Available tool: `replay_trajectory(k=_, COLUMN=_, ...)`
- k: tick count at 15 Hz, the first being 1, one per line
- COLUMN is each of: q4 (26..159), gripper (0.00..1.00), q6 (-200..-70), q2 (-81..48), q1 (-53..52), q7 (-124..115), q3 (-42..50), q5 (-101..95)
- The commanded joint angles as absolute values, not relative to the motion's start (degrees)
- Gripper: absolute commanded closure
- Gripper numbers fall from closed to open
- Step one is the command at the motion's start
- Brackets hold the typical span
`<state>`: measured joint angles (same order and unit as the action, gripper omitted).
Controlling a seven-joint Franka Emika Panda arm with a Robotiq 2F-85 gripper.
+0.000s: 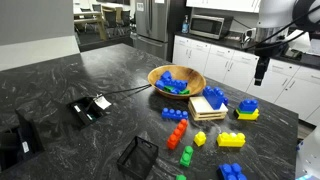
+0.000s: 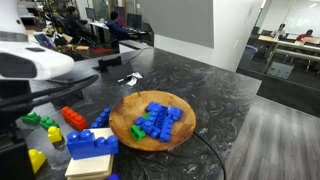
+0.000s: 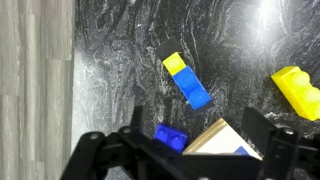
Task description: Bring the black box forward
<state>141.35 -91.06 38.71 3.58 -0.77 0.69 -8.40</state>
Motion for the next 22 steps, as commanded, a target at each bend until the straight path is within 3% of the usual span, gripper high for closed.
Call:
replay_trajectory(k=1, q4=141.25, gripper=0.00, q6=-90.94, q2=38.67, q1=3.13, q7=-0.99, q3=1.03, q5=-8.56)
replay_trajectory(k=12, q4=141.24, gripper=0.00, q6=-90.94, q2=38.68, q1=3.13, q7=-1.00, q3=1.03, q5=-8.56)
replay_trajectory(k=17, q4=136.38, gripper=0.00, q6=-90.80, q2=34.45, q1=-0.80, q7=0.00, q3=-3.25, q5=-9.64)
replay_trajectory(k=22, q4=131.22, gripper=0.00, q6=-99.67, q2=28.95, q1=-6.03, q7=0.42, q3=-7.49, q5=-9.87)
